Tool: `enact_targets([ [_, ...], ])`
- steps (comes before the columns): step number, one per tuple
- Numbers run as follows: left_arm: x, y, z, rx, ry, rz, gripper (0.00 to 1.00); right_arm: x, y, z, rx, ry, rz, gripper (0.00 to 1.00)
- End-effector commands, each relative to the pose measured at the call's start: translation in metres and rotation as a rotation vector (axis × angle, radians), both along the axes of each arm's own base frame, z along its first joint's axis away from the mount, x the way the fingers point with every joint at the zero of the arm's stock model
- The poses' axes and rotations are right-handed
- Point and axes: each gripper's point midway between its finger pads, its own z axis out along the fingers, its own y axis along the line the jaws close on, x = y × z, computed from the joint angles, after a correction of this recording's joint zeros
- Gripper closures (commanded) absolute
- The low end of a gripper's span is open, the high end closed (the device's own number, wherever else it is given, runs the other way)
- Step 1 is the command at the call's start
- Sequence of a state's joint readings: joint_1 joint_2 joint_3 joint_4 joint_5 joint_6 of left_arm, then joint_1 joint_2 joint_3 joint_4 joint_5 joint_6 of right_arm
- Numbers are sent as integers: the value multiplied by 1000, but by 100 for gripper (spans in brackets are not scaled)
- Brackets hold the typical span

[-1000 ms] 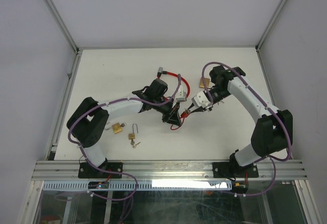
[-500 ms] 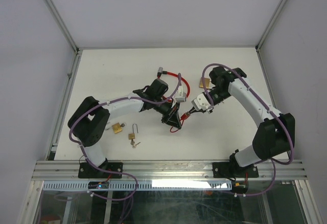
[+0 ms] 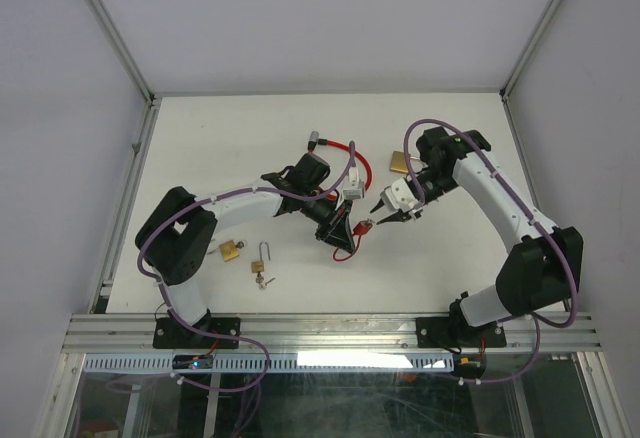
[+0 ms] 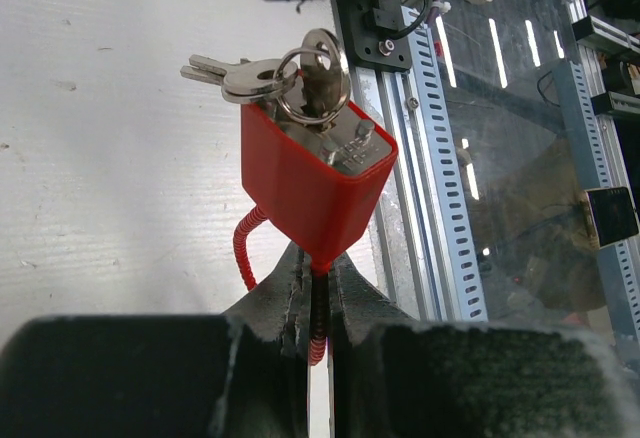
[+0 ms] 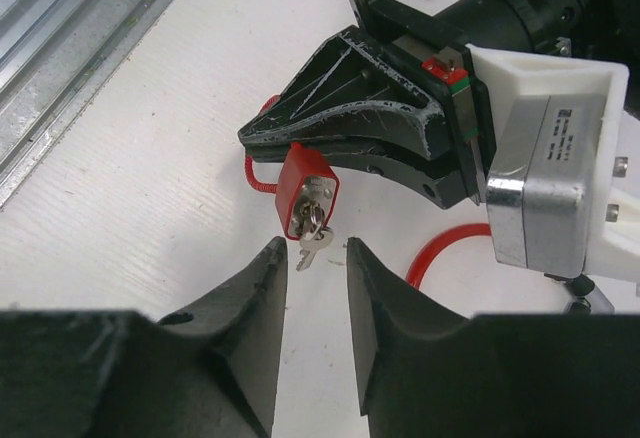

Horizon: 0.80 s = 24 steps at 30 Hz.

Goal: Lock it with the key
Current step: Lock the lock.

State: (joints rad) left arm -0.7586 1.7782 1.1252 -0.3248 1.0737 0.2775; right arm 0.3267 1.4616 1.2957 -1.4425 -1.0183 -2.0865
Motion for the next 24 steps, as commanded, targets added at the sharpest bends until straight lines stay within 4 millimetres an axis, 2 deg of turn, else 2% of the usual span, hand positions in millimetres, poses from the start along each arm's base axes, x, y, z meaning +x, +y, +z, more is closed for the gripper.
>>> enact_targets([
  [1, 3, -9, 20, -68, -64, -28, 100, 9, 13, 19, 151, -227, 156, 65],
  [7, 2, -10, 21, -68, -66, -32, 100, 9, 18, 12, 151, -193, 170, 63],
  [16, 0, -10, 21, -68, -60, -37, 100, 5, 26, 6, 145, -194, 207, 66],
  [19, 1, -10, 21, -68, -62, -36, 100, 3, 27, 5, 139, -197, 221, 70],
  [24, 0, -10, 23, -73, -64, -37, 100, 1, 27, 1, 108, -208, 243, 81],
])
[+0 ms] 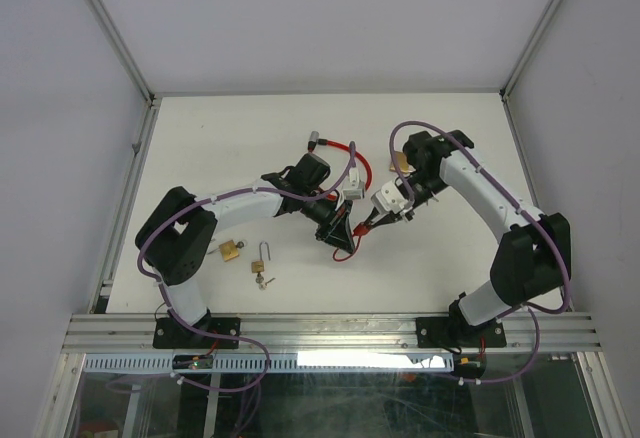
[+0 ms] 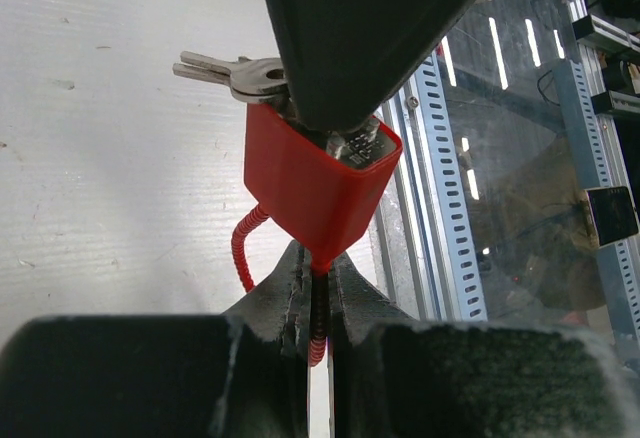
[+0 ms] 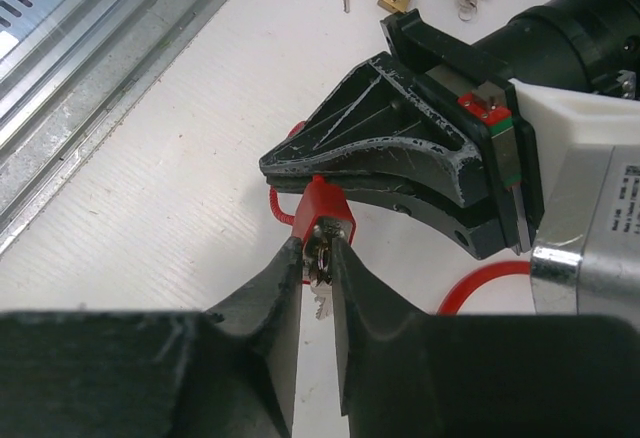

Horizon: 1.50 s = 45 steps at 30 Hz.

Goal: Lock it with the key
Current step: Lock the lock.

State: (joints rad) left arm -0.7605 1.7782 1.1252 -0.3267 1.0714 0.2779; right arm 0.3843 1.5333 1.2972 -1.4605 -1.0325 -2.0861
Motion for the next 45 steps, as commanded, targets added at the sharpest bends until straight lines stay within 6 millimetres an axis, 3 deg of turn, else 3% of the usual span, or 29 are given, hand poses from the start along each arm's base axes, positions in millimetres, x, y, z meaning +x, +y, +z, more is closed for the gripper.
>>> enact_targets([
  [1, 1, -10, 23, -76, -65, -38, 100, 12, 13, 14, 137, -290, 185, 83],
  [8, 0, -9, 24, -78, -68, -39, 100, 15, 9, 18, 109, -332, 194, 93],
  [15, 0, -8, 25, -79, -70, -39, 100, 17, 9, 21, 107, -350, 189, 81],
  [19, -1, -8, 25, -79, -70, -39, 100, 17, 8, 18, 98, -354, 193, 79],
  [28, -1, -8, 25, -81, -69, -41, 100, 17, 5, 16, 85, -376, 216, 99],
  [32, -1, -8, 25, -81, -70, -43, 100, 18, 3, 18, 76, -419, 232, 100],
  [36, 1, -6, 18, -65, -60, -40, 100, 23, 0, 28, 54, -479, 216, 100],
  [41, 8, -1, -3, 13, -46, -4, 100, 40, -12, 55, 36, -485, 98, 100],
  [45, 12, -1, -6, 33, -60, 15, 100, 45, -21, 55, 20, -435, 48, 100],
])
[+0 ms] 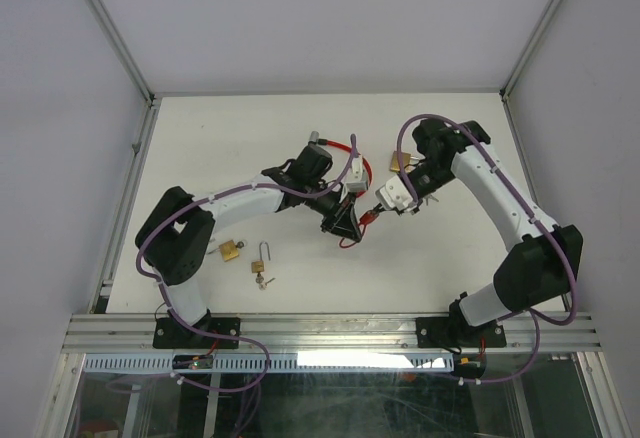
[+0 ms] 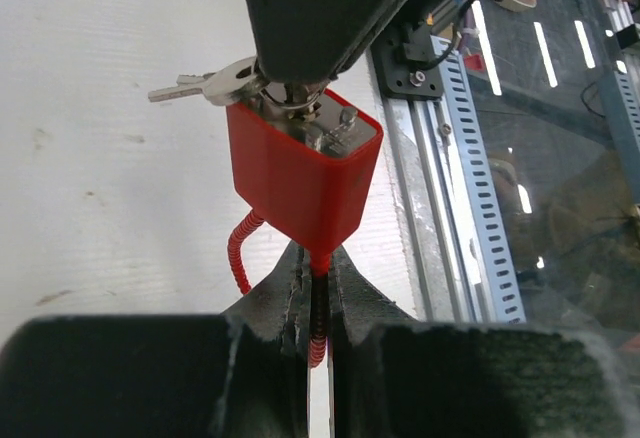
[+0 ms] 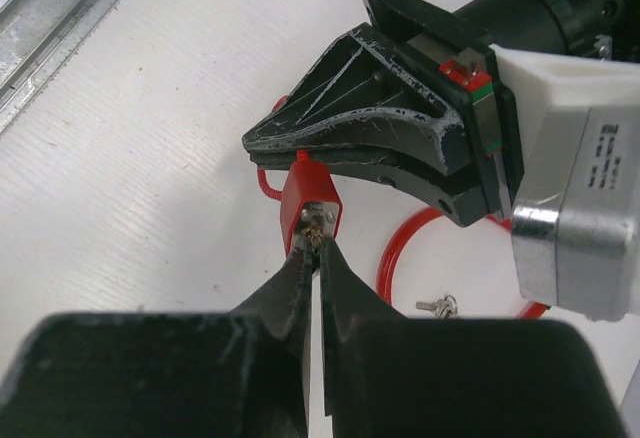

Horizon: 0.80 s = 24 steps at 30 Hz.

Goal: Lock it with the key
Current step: Lock the lock.

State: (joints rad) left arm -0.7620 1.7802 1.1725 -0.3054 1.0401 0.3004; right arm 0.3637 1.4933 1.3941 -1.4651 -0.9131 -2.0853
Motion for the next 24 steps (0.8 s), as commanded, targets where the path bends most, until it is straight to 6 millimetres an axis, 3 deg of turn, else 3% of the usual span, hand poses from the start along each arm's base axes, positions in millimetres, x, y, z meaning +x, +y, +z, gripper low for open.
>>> enact_targets([
  [1, -2, 9, -17, 73, 18, 11, 100, 21, -8, 32, 72, -253, 77, 100],
  [7, 17, 7, -19, 140, -98, 114, 100, 11, 10, 23, 107, -85, 4, 100],
  [9, 32, 6, -16, 150, -176, 190, 100, 13, 18, 23, 100, 42, -124, 100],
  [11, 46, 7, -8, 139, -270, 267, 100, 25, 23, 26, 99, 140, -280, 100],
  [14, 58, 10, 11, 69, -377, 344, 100, 27, 18, 17, 74, 171, -364, 100],
  [17, 52, 11, 29, -25, -424, 335, 100, 9, 9, -5, 43, 131, -297, 100],
  [20, 35, 7, 35, -82, -391, 258, 100, 2, 3, -21, 51, 30, -249, 100],
  [24, 16, 5, 25, -85, -274, 154, 100, 5, 1, -11, 75, -46, -229, 100],
])
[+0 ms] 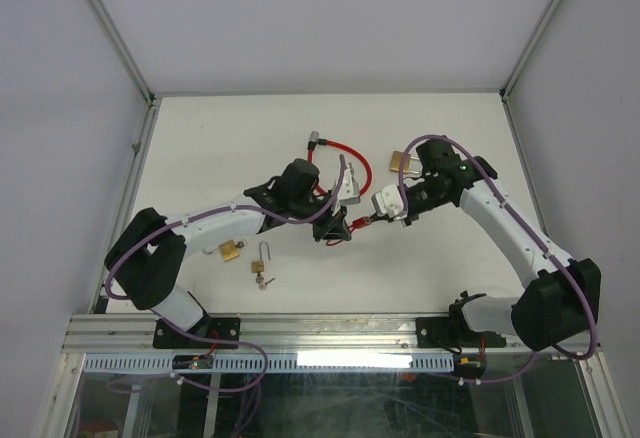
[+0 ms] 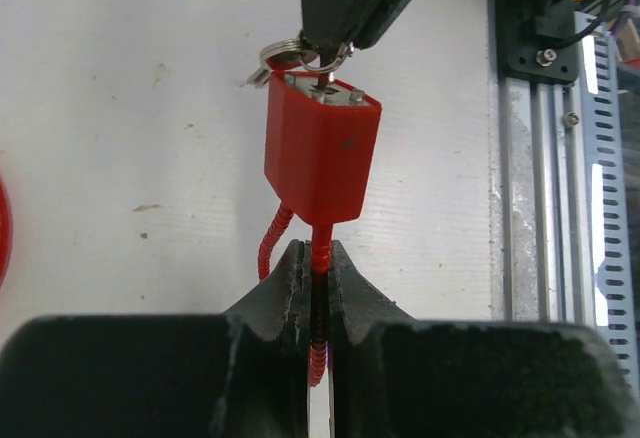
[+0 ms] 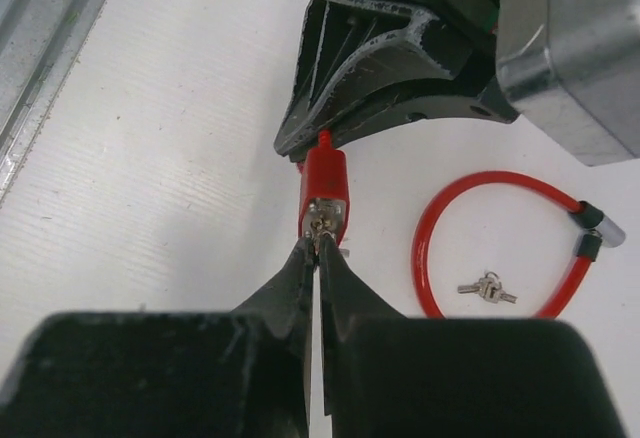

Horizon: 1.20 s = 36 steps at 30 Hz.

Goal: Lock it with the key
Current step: Lock the lock.

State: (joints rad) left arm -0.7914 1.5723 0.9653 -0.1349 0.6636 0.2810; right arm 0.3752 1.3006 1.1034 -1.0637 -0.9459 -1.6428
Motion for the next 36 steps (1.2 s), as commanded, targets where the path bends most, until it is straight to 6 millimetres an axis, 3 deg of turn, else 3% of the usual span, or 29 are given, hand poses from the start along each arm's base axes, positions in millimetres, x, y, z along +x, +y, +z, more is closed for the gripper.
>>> enact_targets([
  [1, -15, -15, 32, -145, 46, -147, 100, 13, -2, 18, 19, -150, 12, 100],
  [5, -23, -10, 29, -159, 246, -198, 100, 35, 3, 51, 86, -77, -123, 100],
  [8, -27, -8, 30, -160, 348, -228, 100, 26, 6, 58, 103, 59, -134, 100],
  [11, -32, -7, 36, -171, 393, -267, 100, 7, -5, 39, 45, -40, 0, 100],
  [13, -28, -9, 36, -165, 372, -253, 100, 9, -15, 20, -7, -177, 30, 100],
  [14, -23, -10, 33, -149, 343, -221, 100, 12, -17, 23, -13, -201, 18, 100],
  [17, 1, -14, 15, -58, 226, -78, 100, 15, -9, 40, 26, -44, -52, 100],
  [19, 13, -15, 7, 1, 138, -5, 100, 7, -1, 46, 68, 37, -28, 100],
  [24, 25, -11, 1, 53, 31, 55, 100, -21, 18, 8, -18, 29, 58, 100],
  [26, 24, -8, 3, 44, 27, 51, 100, -5, 14, 10, -28, 23, -18, 100],
  [27, 22, -6, 3, 37, 33, 45, 100, 12, 1, 15, -9, 22, -79, 100],
  [30, 19, -5, 5, 11, 55, 25, 100, 26, -24, 30, 33, 32, -119, 100],
  [32, 17, -7, 6, -1, 68, 7, 100, 18, -25, 25, 35, 46, -103, 100],
  [36, 20, -12, 9, -10, 71, 5, 100, -26, -5, 6, 20, 117, 11, 100],
])
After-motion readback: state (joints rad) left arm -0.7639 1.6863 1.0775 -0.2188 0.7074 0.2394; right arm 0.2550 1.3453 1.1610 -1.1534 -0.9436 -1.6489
